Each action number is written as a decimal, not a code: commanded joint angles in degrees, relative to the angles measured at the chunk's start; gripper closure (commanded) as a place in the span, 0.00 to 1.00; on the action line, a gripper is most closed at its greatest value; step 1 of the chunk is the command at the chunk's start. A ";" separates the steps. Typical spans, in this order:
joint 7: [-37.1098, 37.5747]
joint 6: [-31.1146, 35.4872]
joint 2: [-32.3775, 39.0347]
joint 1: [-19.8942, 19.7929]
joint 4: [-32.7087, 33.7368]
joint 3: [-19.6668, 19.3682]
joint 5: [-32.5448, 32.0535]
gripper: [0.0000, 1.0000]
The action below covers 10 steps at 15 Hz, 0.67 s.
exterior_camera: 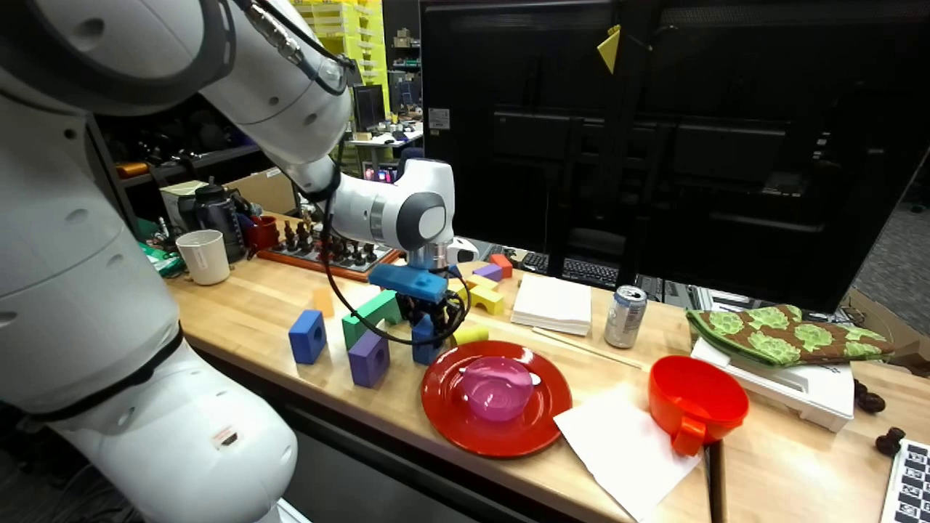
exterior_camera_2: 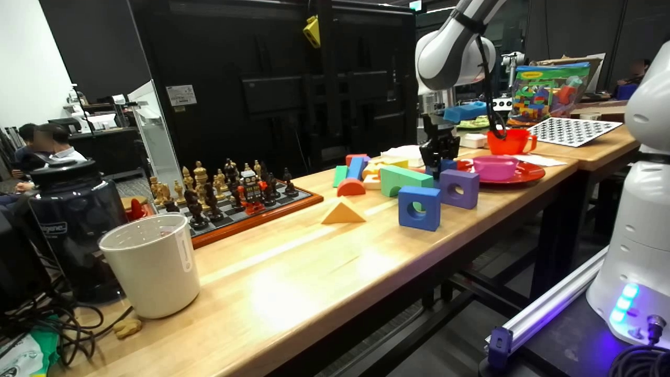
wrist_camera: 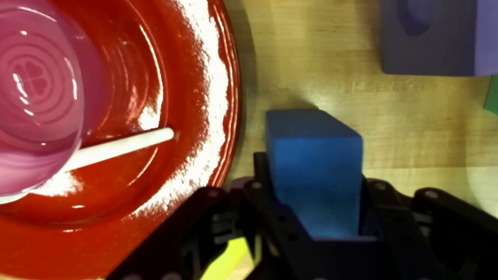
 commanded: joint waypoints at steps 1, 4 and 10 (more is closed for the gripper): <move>-0.05 0.13 -1.09 -0.18 -1.05 -0.21 0.26 0.83; 1.35 -0.63 -2.73 -0.01 -2.21 0.28 0.09 0.84; 7.41 -0.84 -9.90 0.40 -8.03 2.94 -1.77 0.84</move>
